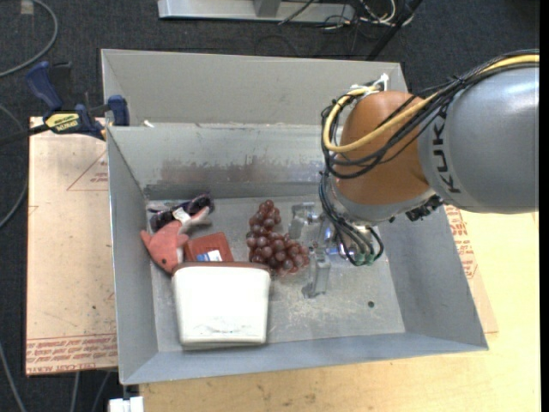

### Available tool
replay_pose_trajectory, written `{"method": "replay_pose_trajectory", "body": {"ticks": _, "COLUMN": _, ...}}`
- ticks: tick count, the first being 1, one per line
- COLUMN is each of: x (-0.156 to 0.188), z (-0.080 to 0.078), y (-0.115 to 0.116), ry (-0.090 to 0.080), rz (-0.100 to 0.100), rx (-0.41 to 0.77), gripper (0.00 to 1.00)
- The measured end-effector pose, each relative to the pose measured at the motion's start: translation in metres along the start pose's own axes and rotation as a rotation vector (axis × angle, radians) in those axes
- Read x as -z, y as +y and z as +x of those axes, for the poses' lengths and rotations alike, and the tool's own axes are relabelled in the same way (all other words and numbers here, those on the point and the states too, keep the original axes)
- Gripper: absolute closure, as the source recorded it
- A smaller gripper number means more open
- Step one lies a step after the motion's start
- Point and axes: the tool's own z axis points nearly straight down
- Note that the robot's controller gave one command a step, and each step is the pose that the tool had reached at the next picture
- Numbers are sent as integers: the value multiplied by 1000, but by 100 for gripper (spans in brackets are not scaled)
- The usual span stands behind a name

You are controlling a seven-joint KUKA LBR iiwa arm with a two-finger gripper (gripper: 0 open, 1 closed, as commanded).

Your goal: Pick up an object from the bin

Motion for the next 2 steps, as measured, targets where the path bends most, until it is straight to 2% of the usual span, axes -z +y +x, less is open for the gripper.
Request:
{"method": "replay_pose_trajectory", "body": {"ticks": 1, "x": 4, "z": -2, "y": 0, "ry": -7, "rz": 0, "rx": -1, "gripper": 0}}
{"method": "replay_pose_trajectory", "body": {"ticks": 2, "x": -42, "z": -15, "y": 10, "ry": -11, "rz": -2, "rx": -75, "gripper": 0}}
